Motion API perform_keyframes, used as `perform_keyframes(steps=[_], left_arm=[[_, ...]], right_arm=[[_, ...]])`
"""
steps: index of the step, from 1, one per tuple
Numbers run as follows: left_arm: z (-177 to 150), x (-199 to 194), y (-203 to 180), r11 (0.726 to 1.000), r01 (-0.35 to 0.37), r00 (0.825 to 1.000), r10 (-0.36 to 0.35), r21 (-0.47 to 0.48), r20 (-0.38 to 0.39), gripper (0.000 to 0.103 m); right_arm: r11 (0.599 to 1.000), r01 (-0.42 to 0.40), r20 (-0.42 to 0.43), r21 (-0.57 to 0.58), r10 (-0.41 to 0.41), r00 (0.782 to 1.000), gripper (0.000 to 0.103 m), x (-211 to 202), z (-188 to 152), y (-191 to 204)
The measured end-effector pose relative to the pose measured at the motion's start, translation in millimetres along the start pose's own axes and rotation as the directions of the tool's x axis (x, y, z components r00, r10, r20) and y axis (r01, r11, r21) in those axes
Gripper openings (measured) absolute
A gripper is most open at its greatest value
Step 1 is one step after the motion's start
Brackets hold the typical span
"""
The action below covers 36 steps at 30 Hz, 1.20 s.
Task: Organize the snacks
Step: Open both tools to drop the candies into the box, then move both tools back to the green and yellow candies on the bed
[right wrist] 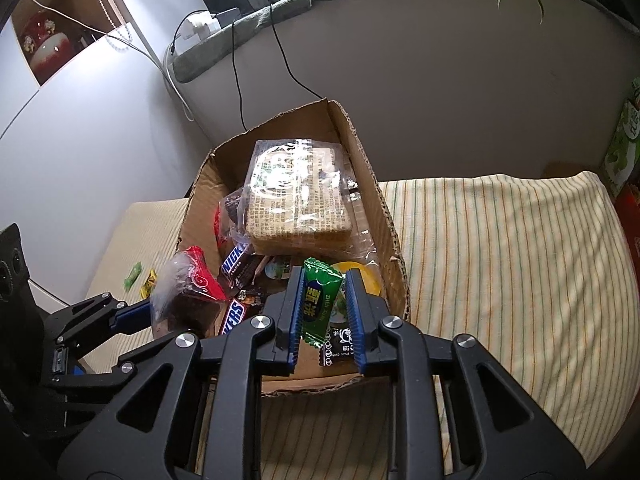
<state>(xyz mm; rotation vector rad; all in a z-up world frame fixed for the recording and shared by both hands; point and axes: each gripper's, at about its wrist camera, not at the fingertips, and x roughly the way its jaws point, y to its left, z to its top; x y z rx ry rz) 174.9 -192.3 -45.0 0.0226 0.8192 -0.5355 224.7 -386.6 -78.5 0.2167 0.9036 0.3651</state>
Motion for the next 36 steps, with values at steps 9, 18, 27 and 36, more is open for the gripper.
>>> perform_keyframes(steps=[9,18,27,36], left_arm=[[0.4,-7.5,-0.1,1.000,-0.014,1.000,0.014,0.009,0.019,0.046],[-3.0,-18.1,0.3,1.000,-0.025,0.999,0.024,0.015,0.040,0.051],[-7.3,-35.1,9.1,0.999,-0.034,0.997,0.034,0.003,0.069,0.051],[-14.2,-54.7,27.8,0.999,-0.049,0.994,0.051,-0.020,0.096,0.051]], right_arm=[[1.000,0.020,0.033,-0.012,-0.019,0.999,0.063,-9.2,-0.3,4.8],[1.000,0.026,0.094,0.003,-0.026,0.995,0.086,-26.0,2.5,9.1],[0.998,0.043,0.107,-0.043,-0.038,0.994,0.086,-32.1,-2.5,31.1],[0.989,0.056,0.139,-0.137,-0.037,0.990,0.086,-39.7,-7.7,72.8]])
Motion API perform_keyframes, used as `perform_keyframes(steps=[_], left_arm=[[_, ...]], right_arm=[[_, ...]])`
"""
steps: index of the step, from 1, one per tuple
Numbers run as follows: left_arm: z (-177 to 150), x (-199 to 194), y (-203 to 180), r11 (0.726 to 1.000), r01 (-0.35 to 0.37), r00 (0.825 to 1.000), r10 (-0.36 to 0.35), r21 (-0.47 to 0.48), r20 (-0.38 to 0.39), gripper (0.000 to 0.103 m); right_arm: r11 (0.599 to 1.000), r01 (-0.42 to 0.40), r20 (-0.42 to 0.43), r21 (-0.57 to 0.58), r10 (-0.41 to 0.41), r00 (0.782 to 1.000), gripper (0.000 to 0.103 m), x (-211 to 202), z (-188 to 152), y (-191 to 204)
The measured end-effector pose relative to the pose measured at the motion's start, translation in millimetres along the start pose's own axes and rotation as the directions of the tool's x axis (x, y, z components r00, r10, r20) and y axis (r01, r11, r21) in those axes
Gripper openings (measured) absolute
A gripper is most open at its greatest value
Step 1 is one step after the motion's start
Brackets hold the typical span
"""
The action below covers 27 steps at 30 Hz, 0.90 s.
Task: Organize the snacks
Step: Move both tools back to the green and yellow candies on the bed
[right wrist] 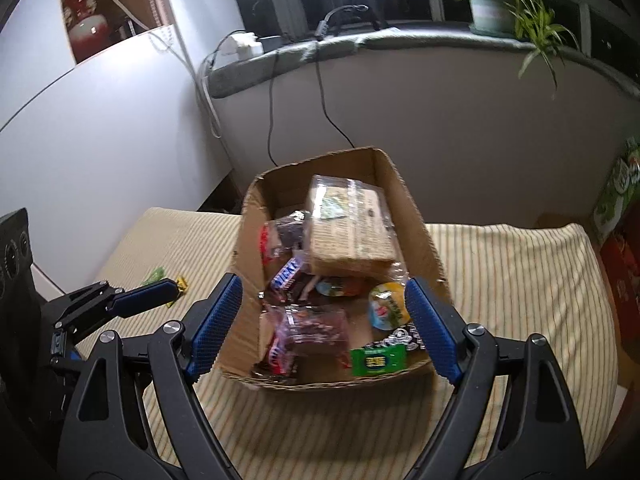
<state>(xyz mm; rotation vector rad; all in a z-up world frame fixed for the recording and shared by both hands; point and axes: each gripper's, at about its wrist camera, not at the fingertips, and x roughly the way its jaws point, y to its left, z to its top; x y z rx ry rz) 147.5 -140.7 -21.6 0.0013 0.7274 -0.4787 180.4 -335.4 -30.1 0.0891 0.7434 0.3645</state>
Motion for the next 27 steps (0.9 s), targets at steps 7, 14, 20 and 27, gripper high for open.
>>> perform_keyframes(steps=[7,14,20,27], left_arm=[[-7.8,-15.8,28.8,0.999,-0.024,1.000,0.025,-0.040,0.014,0.051],[-22.7,-35.6,80.0,0.990,-0.085,0.996,0.087,-0.112,0.017,0.051],[-40.2,-48.6,122.0,0.977,-0.140,0.990,0.141,-0.161,-0.006,0.050],[-59.9,-47.3,155.5,0.967,-0.170,0.985,0.163,-0.188,-0.052,0.038]], right_arm=[[0.999,-0.036,0.024,-0.041,0.037,0.999,0.086,-7.5,0.6,30.6],[0.990,-0.093,0.010,-0.108,0.095,0.995,0.086,-2.2,-3.7,73.8],[0.977,-0.138,-0.030,-0.161,0.135,0.990,0.086,16.2,-11.1,111.6],[0.953,-0.157,-0.105,-0.260,0.134,0.985,0.082,49.7,-31.8,156.9]])
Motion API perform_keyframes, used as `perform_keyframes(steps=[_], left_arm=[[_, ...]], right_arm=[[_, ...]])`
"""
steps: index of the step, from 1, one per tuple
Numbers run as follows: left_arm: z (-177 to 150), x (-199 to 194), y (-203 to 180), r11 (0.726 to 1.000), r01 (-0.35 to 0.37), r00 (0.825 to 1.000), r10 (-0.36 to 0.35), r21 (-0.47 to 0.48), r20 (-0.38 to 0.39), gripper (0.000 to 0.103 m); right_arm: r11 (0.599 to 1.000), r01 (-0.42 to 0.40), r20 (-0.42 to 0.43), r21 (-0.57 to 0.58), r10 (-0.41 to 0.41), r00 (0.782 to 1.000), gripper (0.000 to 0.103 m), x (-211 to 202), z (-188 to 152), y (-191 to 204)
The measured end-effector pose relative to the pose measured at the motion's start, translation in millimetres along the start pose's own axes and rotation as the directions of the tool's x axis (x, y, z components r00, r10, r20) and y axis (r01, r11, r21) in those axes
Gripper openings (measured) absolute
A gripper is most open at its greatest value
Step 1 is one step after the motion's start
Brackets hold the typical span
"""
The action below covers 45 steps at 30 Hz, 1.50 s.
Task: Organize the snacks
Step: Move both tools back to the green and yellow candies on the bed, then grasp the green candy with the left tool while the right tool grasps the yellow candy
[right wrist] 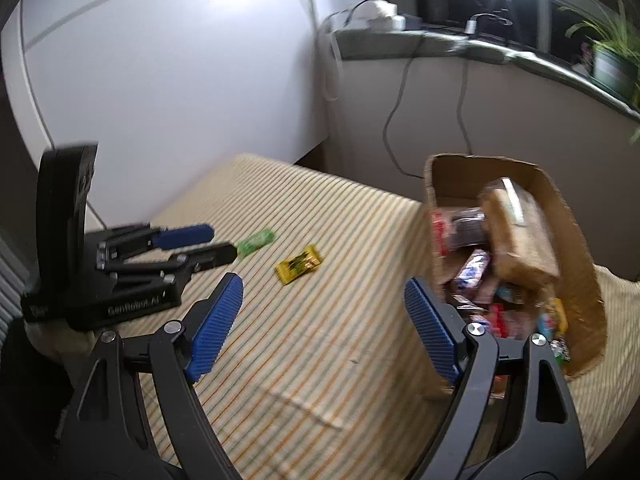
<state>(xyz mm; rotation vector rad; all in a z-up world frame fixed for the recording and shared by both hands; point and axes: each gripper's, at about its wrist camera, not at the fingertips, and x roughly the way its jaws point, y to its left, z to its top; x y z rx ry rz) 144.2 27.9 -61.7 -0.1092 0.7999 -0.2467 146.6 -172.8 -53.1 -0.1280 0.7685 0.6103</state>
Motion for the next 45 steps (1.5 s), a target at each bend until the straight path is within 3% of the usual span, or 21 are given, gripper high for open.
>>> perform_keyframes(steps=[5,17,25,34,41,45], left_arm=[[-5.9,12.7,12.3,1.000,-0.001,0.999,0.001,-0.006,-0.035,0.036],[-2.2,37.1,29.5,0.999,-0.030,0.996,0.033,0.040,-0.079,0.033],[1.1,48.7,35.7,0.996,-0.032,0.994,0.041,0.087,-0.099,0.033],[1.1,55.3,37.8,0.995,-0.020,0.994,0.031,0.101,-0.109,0.033],[0.7,57.1,34.3,0.991,-0.018,0.993,0.033,0.132,-0.110,0.032],[4.0,61.1,32.0,0.988,-0.022,0.993,0.040,0.150,-0.113,0.032]], right_arm=[[1.000,-0.013,-0.075,0.003,0.013,0.997,0.073,33.5,-3.4,11.5],[0.973,-0.066,-0.193,0.223,0.110,0.975,0.054,98.7,9.0,-5.2],[0.944,-0.078,-0.231,0.321,0.158,0.960,0.052,129.1,20.9,-13.4],[0.972,-0.030,-0.257,0.233,0.091,0.962,0.048,139.5,35.2,1.6],[0.995,0.019,-0.281,0.093,0.008,0.960,0.026,136.3,27.6,5.8],[0.998,0.022,-0.291,0.055,-0.005,0.957,0.024,132.7,25.8,7.3]])
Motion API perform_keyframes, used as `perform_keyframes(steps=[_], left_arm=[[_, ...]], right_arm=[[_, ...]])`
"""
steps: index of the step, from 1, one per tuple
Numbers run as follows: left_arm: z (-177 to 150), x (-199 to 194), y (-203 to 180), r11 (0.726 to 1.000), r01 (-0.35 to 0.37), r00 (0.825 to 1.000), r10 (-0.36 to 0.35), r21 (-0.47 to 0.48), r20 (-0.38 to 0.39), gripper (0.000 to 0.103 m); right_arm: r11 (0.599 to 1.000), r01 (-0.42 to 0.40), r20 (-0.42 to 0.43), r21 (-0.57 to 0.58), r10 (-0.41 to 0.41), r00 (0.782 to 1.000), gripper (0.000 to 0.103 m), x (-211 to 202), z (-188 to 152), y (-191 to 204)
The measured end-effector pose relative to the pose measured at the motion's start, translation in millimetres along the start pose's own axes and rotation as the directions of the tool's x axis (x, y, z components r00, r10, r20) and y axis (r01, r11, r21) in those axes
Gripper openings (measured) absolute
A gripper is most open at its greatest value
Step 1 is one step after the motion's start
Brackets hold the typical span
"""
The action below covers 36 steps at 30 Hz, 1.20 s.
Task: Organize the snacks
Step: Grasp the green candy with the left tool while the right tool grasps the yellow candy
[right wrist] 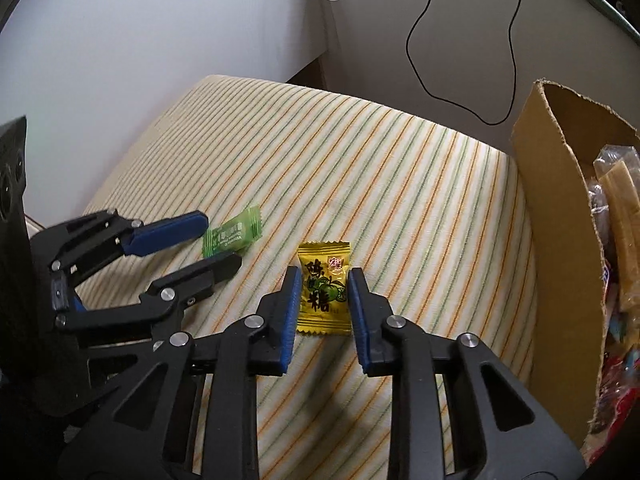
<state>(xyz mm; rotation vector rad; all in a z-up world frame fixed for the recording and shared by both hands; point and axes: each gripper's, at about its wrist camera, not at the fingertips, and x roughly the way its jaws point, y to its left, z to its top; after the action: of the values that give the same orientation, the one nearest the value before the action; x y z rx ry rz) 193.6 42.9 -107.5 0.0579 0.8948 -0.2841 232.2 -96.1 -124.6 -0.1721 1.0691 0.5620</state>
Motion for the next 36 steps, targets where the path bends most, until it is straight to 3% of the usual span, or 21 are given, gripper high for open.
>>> perform_keyframes(steps=[6,7,10,16,22,29,34,36], left_arm=[[3.1,4.9,-10.8,0.998,-0.012,1.000,0.012,0.058,-0.007,0.031],[3.0,6.4,-14.6,0.997,-0.018,1.000,0.019,0.076,-0.009,0.025],[3.6,7.6,-22.3,0.994,-0.032,0.999,0.032,0.103,-0.005,0.020],[6.8,8.0,-20.3,0.997,-0.016,1.000,0.016,0.078,0.000,0.018],[7.6,0.1,-16.5,0.999,0.003,1.000,-0.004,0.042,0.016,0.005],[8.1,2.2,-17.1,0.999,0.026,0.999,-0.027,0.035,0.019,0.006],[11.9,4.5,-19.4,0.999,0.007,1.000,-0.008,0.042,0.016,0.023],[14.0,6.8,-21.7,0.999,0.005,1.000,-0.006,0.049,0.014,0.023]], right_arm=[[0.999,0.013,0.000,-0.029,-0.013,1.000,0.021,1.3,0.7,-1.3],[1.000,0.011,0.000,-0.029,-0.011,1.000,0.021,1.2,0.6,-2.1],[0.999,0.010,0.005,-0.031,-0.010,1.000,0.020,0.2,-0.3,-3.2],[1.000,-0.004,0.017,-0.022,0.004,1.000,0.019,-3.6,-5.1,-6.3],[1.000,-0.023,0.036,-0.015,0.024,0.999,0.018,-4.3,-3.7,-5.7],[0.999,-0.025,0.047,-0.021,0.026,0.999,0.018,-9.5,-5.7,-8.8],[0.999,-0.028,0.051,-0.016,0.028,0.998,0.018,-10.8,-5.6,-10.7],[1.000,-0.026,0.052,-0.016,0.027,0.998,0.018,-10.6,-5.4,-11.1]])
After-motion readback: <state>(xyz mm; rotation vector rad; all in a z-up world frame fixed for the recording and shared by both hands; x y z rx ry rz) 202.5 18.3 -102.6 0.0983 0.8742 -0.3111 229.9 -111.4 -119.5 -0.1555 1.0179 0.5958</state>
